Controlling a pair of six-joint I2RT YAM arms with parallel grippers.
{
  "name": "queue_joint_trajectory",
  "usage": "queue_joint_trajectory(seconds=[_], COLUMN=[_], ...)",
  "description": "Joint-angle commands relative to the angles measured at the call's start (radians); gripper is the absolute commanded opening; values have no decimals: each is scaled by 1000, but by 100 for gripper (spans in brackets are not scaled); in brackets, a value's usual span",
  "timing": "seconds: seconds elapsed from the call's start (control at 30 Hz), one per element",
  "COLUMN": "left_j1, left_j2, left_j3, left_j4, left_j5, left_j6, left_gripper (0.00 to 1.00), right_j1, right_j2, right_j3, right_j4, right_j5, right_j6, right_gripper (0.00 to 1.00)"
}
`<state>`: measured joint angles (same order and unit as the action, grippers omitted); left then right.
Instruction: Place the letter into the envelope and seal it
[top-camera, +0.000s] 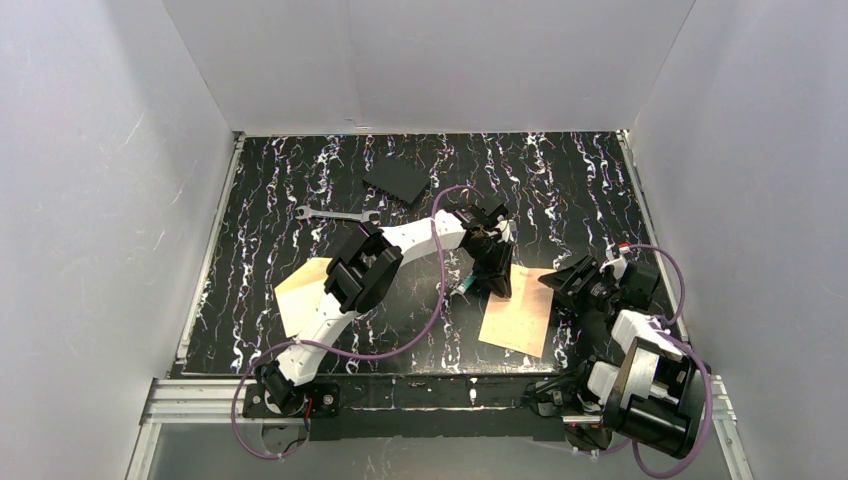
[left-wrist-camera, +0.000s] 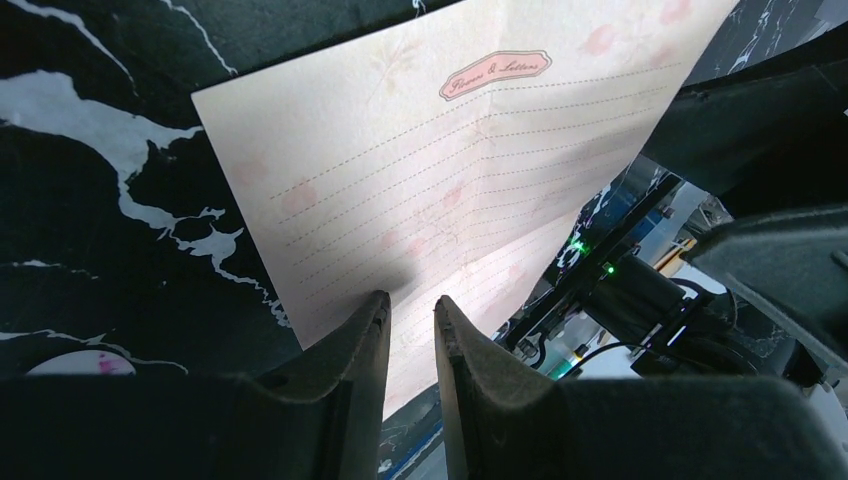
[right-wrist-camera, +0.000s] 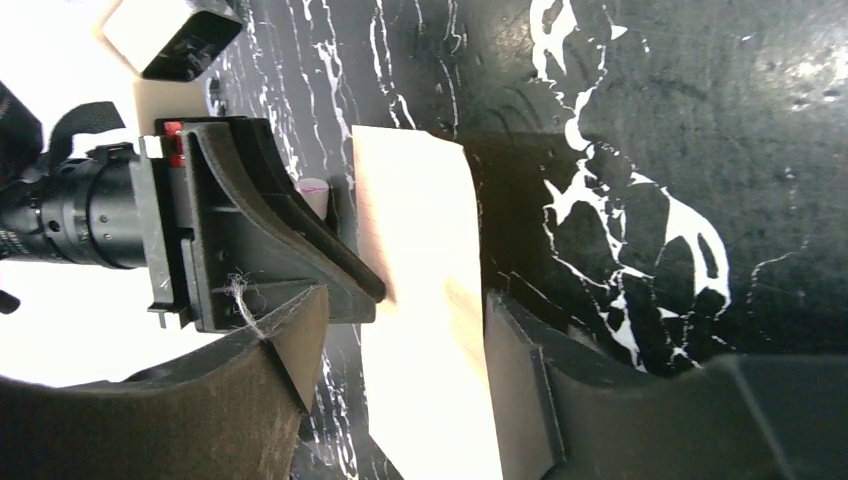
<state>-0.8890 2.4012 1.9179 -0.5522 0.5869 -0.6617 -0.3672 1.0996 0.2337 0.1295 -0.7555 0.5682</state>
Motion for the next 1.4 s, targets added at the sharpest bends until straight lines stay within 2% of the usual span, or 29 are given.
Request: queue_joint_trajectory(seconds=[0.0, 0.1, 0.17, 0.4, 0.53, 0.57, 0.63, 0.7, 0.77, 0.87, 0.9, 0.97, 1.07, 1.13, 1.27, 1.37], left_j1=[12, 17, 19, 22, 24, 25, 30, 37, 50, 75, 81, 97, 136, 172, 258, 311], left_j2=[25, 24, 24, 18, 12, 11, 4, -18, -52, -122, -152, -220, -315, -380, -508, -610], left_j3=[21, 26, 27, 39, 46, 47, 47, 52, 65, 94, 92, 67, 32, 5, -22, -14], left_j4=[-67, -69, -69, -63, -58, -58, -58, -58, -57, -45, -29, 7, -13, -35, -33, -26], left_j5=[-19, -16, -11, 23, 54, 62, 72, 74, 79, 85, 94, 116, 115, 72, 31, 4], left_j6=[18, 15, 13, 13, 23, 24, 25, 26, 17, 4, 6, 21, 54, 74, 98, 142], left_gripper=[23, 23, 23, 24, 25, 25, 25, 28, 35, 57, 65, 76, 85, 98, 98, 98], right_j1=[1, 1, 2, 13, 20, 24, 29, 32, 34, 36, 37, 42, 43, 46, 99, 188], right_j2=[-41, -31, -16, 3, 31, 42, 54, 37, -23, -124, -120, -110, -105, -71, -7, 19], right_j3=[-23, -20, -16, -15, -12, -8, 8, 28, 59, 149, 189, 273, 365, 422, 529, 631], right_j4=[45, 53, 59, 87, 157, 174, 183, 187, 164, 59, 30, -29, -8, 23, 125, 190], right_j5=[-34, -40, -41, -6, 11, 11, 24, 56, 126, 277, 306, 400, 438, 384, 264, 174], right_j6=[20, 21, 24, 36, 66, 73, 81, 112, 151, 200, 209, 225, 265, 312, 386, 350], right_gripper=[65, 49, 43, 34, 24, 20, 4, 1, 1, 1, 1, 1, 1, 1, 1, 1])
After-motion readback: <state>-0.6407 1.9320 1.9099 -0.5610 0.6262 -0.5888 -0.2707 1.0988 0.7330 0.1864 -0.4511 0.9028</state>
